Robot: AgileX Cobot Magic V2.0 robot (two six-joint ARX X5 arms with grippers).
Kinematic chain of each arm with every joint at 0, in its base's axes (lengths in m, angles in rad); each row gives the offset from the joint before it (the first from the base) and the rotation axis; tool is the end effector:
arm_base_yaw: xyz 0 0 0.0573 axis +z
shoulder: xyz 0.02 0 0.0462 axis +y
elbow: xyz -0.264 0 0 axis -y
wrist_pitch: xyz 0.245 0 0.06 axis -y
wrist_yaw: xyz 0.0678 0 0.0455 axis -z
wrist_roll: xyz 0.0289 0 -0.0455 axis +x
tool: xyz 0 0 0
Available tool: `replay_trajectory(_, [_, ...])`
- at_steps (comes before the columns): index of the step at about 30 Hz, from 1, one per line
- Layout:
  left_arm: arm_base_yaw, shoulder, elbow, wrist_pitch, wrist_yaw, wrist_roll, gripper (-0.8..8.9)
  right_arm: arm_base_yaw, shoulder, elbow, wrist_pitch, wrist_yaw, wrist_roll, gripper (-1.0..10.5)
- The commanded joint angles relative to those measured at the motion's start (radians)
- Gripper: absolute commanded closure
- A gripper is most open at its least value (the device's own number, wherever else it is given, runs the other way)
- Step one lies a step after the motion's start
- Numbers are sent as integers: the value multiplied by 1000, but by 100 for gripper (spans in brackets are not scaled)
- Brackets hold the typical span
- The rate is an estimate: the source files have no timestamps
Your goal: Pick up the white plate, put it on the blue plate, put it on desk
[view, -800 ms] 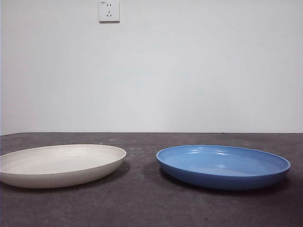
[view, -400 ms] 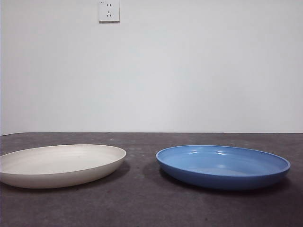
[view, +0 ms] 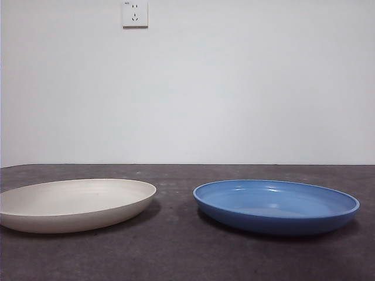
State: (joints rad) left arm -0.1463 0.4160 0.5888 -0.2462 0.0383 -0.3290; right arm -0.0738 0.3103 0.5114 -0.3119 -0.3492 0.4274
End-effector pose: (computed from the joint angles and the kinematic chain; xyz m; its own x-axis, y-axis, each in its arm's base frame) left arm 0.1047 -0.0165 0.3043 0.9803 -0.1832 -0.0733 0.1502 0.9338 -0.3249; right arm 0.0915 0.0031 0.2813 0.9566 0.2724 -0.1039 -0.1999 0.8722 0.4464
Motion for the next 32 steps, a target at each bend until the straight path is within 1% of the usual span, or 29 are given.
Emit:
replay_trajectory(1, [-8,31,71,0,48,4,803,0,43,77,-57,-55,10,935])
replay_trajectory(5, [-25,72,121,-19,136,5,803,0,95,170,-150,-145,2,935])
replay_trajectory(8, [-50,103,143,-35,186,8,803,1,121,227,-209,-229,-3,935])
replay_trajectory(10, [-69,122,149,-34,224,11,803,9,133,259,-245,-281,-29,935])
replay_trajectory(11, [-79,133,153,-36,243,13,803,16,134,275,-265,-294,-48,935])
replay_trajectory(15, [-127,170,158,-52,334,33,803,61,134,325,-311,-298,-115,935])
replay_trajectory(17, [-149,187,159,-67,399,35,803,90,143,338,-322,-298,-121,935])
replay_trajectory(20, [-167,207,172,-127,451,44,803,134,160,348,-343,-299,-125,935])
replay_trajectory(25, [-188,237,217,-200,460,107,803,182,190,348,-402,-303,-133,935])
replay_trajectory(30, [-204,275,269,-269,462,164,803,198,216,348,-490,-307,-178,935])
replay_trajectory(32, [-214,294,284,-287,463,171,803,199,218,348,-507,-307,-188,934])
